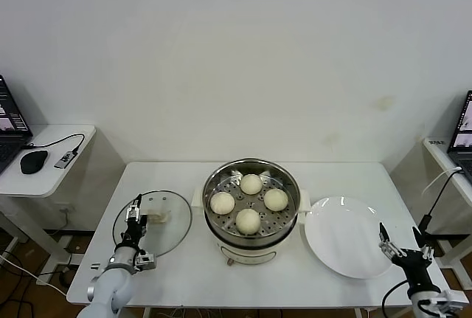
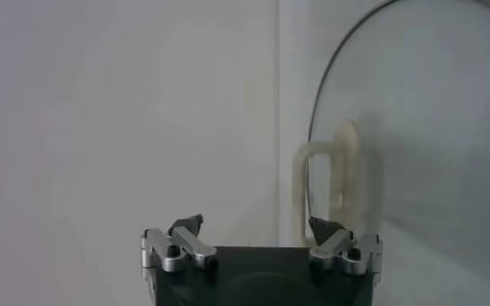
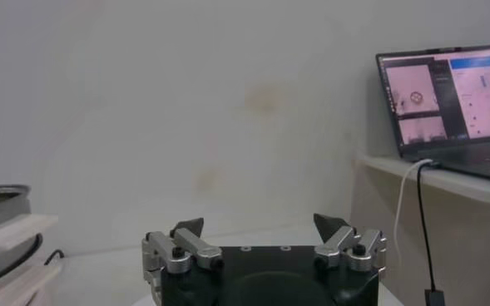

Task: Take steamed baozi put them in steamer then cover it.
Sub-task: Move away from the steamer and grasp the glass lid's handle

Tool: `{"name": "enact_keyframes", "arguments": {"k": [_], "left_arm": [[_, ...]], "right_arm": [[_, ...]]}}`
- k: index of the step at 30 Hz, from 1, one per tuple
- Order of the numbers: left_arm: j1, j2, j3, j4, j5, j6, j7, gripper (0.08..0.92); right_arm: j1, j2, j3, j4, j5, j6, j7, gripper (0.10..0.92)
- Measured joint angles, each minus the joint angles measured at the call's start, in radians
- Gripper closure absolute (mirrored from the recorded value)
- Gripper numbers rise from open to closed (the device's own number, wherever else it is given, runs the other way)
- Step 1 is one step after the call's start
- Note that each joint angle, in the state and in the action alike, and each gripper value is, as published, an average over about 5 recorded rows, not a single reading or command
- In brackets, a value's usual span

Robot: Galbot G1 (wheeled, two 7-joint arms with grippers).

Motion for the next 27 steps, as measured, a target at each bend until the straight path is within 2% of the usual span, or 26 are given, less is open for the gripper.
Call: {"name": "enact_keyframes", "arguments": {"k": [19,22,27], "left_arm": [[-0.061,0.0,0.03,0.076,-0.038,0.045,-0.012,0.186],[-0.059,0.005,0.036,0.081,-0.051,0.045,-0.006,0.243],[-0.063,0.009,0.043,0.097,-0.069,0.044,0.004,0.39]], "right_arm": [[-0.009,0.009,0.007,-0.005,-0.015,0.011,-0.004,0.203],[-0.01,0.01,0.008,-0.004,-0.016,0.009,-0.004,0.203],[-0.012,0.012,0.01,0.001,-0.017,0.008,-0.004,0.203]]}}
